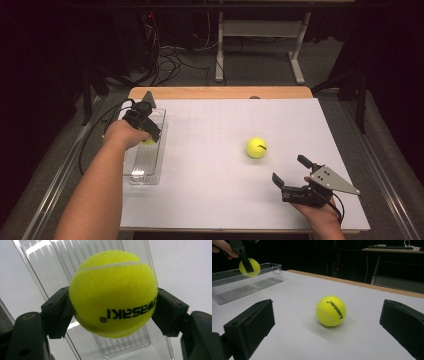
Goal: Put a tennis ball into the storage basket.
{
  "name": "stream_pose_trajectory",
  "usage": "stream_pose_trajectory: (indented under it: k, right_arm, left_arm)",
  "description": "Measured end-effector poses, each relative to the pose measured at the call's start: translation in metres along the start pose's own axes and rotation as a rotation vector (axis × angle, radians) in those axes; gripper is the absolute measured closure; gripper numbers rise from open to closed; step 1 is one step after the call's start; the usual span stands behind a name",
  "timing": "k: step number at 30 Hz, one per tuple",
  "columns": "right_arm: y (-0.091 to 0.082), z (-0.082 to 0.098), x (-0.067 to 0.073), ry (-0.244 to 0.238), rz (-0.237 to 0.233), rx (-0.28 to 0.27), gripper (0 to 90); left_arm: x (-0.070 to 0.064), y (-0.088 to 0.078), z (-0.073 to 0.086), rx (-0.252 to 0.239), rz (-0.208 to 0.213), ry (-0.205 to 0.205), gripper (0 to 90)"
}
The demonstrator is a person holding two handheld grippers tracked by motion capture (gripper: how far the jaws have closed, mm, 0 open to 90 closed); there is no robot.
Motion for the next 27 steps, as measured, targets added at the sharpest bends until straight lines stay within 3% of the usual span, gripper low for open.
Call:
stream_pose_trajectory:
  k: [17,18,20,21,27]
  right_arm:
    - [0.0,-0.001,0.0,0.01,-0.006,-0.006,0.2]
    - [0.0,-0.001,0.0,0.01,-0.006,-0.007,0.2]
    - [0.0,-0.001,0.0,0.011,-0.006,-0.007,0.2]
    - [0.0,-0.001,-0.001,0.012,-0.004,-0.006,0.2]
    - [0.0,-0.001,0.0,0.005,-0.006,-0.006,0.2]
  left_arm:
    - [0.0,-0.004,0.0,-0.018,0.035,0.003,24.6]
    - [-0.001,-0.005,-0.001,-0.03,0.038,0.004,22.1]
    - [-0.002,-0.009,-0.003,-0.057,0.041,0.007,3.8]
    - [-0.005,-0.012,-0.003,-0.062,0.053,0.019,0.7]
    - [-0.007,-0.014,0.0,-0.056,0.043,0.019,0.6]
Point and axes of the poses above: each handheld gripper's, and its own axes: y roughly forward along the jaws, z roughly out of its underside, x roughly to its left, the point moved 8 cm from there along y, roughly forward along the jaws, and after that the axes turned 7 degrees about y, right-handed, at the moved point
